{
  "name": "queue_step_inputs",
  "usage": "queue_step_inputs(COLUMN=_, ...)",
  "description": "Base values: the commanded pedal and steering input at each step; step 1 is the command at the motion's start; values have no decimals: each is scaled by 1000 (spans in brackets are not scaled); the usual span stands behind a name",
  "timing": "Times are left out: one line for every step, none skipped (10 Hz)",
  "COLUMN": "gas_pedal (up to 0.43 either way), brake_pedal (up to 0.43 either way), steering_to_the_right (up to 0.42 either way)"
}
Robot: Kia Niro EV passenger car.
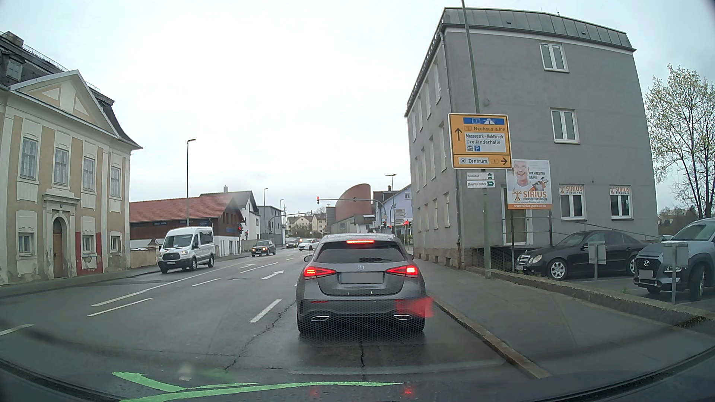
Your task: Follow the waypoints while adhering to traffic rules and regulations
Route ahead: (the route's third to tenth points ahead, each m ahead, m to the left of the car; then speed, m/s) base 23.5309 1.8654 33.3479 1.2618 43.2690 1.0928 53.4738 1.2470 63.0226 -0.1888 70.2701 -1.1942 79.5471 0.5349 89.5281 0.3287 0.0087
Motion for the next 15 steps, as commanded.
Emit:
queue_step_inputs(gas_pedal=0, brake_pedal=232, steering_to_the_right=-6)
queue_step_inputs(gas_pedal=0, brake_pedal=232, steering_to_the_right=-6)
queue_step_inputs(gas_pedal=0, brake_pedal=232, steering_to_the_right=-5)
queue_step_inputs(gas_pedal=0, brake_pedal=232, steering_to_the_right=-5)
queue_step_inputs(gas_pedal=0, brake_pedal=232, steering_to_the_right=-5)
queue_step_inputs(gas_pedal=0, brake_pedal=232, steering_to_the_right=-6)
queue_step_inputs(gas_pedal=0, brake_pedal=232, steering_to_the_right=-5)
queue_step_inputs(gas_pedal=0, brake_pedal=238, steering_to_the_right=-6)
queue_step_inputs(gas_pedal=0, brake_pedal=238, steering_to_the_right=-5)
queue_step_inputs(gas_pedal=0, brake_pedal=256, steering_to_the_right=-5)
queue_step_inputs(gas_pedal=0, brake_pedal=268, steering_to_the_right=-6)
queue_step_inputs(gas_pedal=0, brake_pedal=268, steering_to_the_right=-5)
queue_step_inputs(gas_pedal=0, brake_pedal=268, steering_to_the_right=-5)
queue_step_inputs(gas_pedal=0, brake_pedal=268, steering_to_the_right=-6)
queue_step_inputs(gas_pedal=0, brake_pedal=274, steering_to_the_right=-9)
